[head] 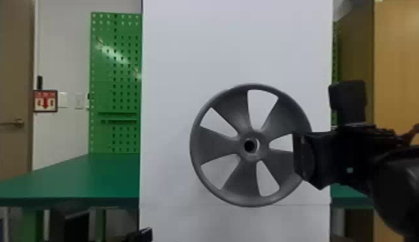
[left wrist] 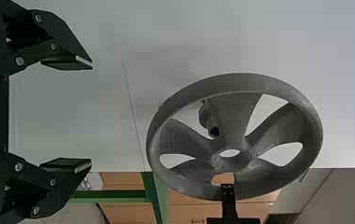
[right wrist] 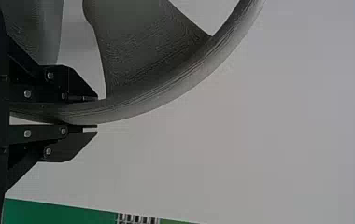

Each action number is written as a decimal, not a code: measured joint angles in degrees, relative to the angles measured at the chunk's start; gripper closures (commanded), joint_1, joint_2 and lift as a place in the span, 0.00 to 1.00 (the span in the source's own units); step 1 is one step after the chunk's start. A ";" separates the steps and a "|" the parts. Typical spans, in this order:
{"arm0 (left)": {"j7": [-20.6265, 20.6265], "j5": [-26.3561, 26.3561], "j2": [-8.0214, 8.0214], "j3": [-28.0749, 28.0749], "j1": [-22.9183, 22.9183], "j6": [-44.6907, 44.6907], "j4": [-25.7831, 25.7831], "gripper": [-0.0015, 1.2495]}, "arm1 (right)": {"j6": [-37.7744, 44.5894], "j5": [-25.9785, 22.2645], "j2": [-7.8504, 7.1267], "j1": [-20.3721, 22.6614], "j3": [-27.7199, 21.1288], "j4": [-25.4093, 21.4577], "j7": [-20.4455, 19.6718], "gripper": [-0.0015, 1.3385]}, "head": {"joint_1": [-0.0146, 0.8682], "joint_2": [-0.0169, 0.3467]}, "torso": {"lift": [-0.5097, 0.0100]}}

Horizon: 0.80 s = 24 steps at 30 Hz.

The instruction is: Hold the wheel and insert it

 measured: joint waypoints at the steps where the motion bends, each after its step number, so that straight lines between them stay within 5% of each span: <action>1: 0.00 0.00 0.00 -0.01 -0.01 0.00 0.00 0.40 | -0.03 -0.02 0.02 -0.01 0.04 0.04 0.00 0.85 | 0.02 0.06 | 0.02; 24: 0.01 0.00 0.09 -0.05 -0.11 -0.08 0.01 0.40 | -0.26 -0.21 0.05 -0.06 0.03 0.12 0.00 0.85 | 0.02 0.06 | 0.02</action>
